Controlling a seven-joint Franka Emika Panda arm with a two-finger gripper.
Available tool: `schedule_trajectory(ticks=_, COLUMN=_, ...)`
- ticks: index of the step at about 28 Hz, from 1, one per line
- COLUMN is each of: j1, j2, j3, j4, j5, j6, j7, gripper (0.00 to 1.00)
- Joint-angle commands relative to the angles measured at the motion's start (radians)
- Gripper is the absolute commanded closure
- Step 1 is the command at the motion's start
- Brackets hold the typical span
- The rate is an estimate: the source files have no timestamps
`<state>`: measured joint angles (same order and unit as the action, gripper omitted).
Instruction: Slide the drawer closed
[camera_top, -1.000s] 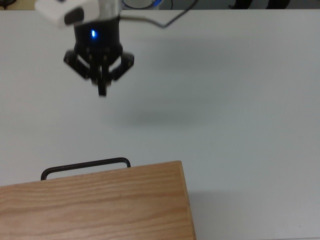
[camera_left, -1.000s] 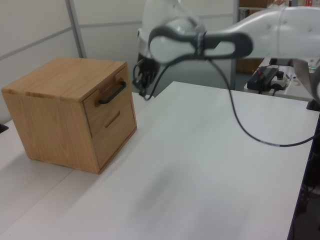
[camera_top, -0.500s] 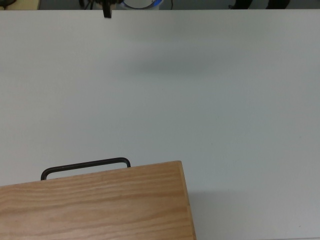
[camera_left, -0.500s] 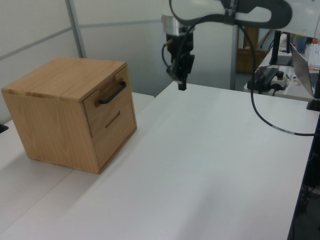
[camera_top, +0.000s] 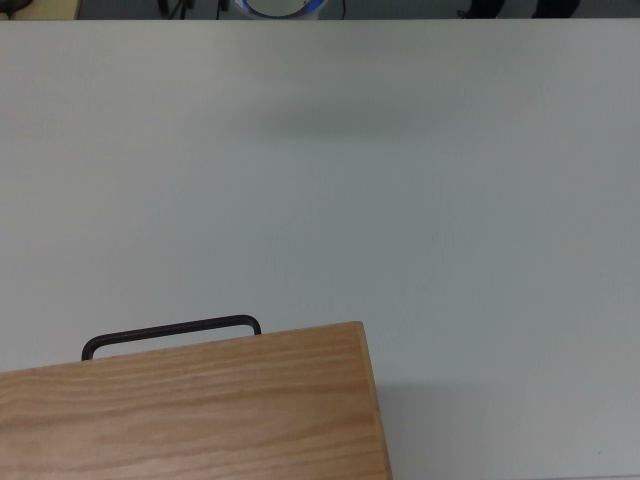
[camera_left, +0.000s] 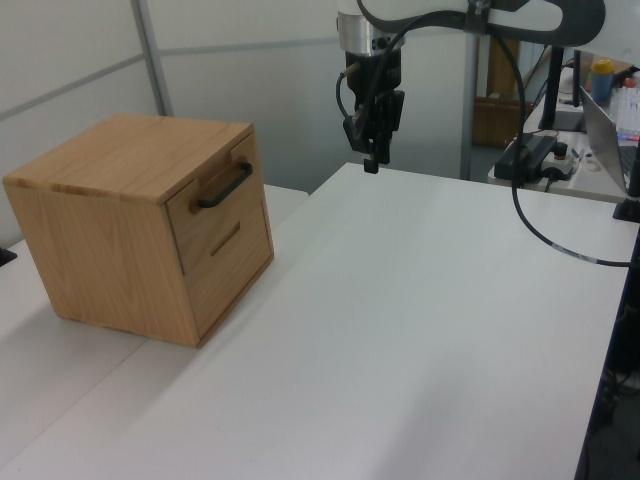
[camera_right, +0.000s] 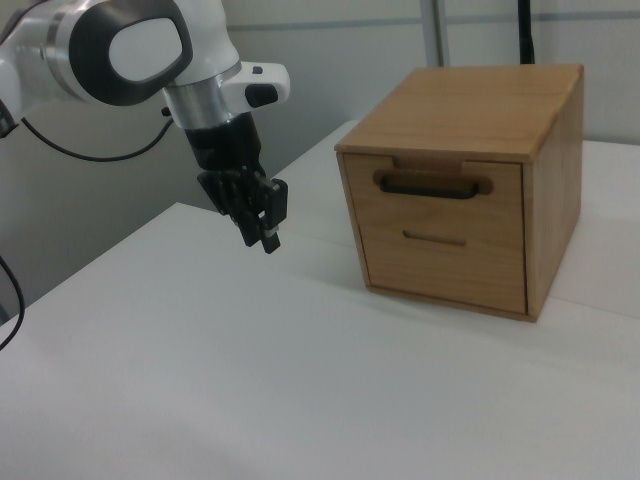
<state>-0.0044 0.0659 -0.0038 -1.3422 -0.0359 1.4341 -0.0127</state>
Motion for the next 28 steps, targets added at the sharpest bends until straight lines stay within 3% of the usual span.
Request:
schedule_trajectory(ticks=1, j1=0.001, j2=-0.011, j3=-0.004, j4=-0.011, j5=-0.010, j6=-0.011, j7=0.008, gripper=0.00)
schedule_trajectory(ticks=12, j1=0.012, j2=-0.011, j3=-0.039, j4=-0.011, j5=-0.010, j6=-0.007, j7=-0.003, gripper=0.00)
schedule_trajectory(ticks=28, j1=0.009, j2=-0.011, j3=-0.035, j4=-0.011, j5=-0.006, j6=-0.012, j7=-0.001, gripper=0.00)
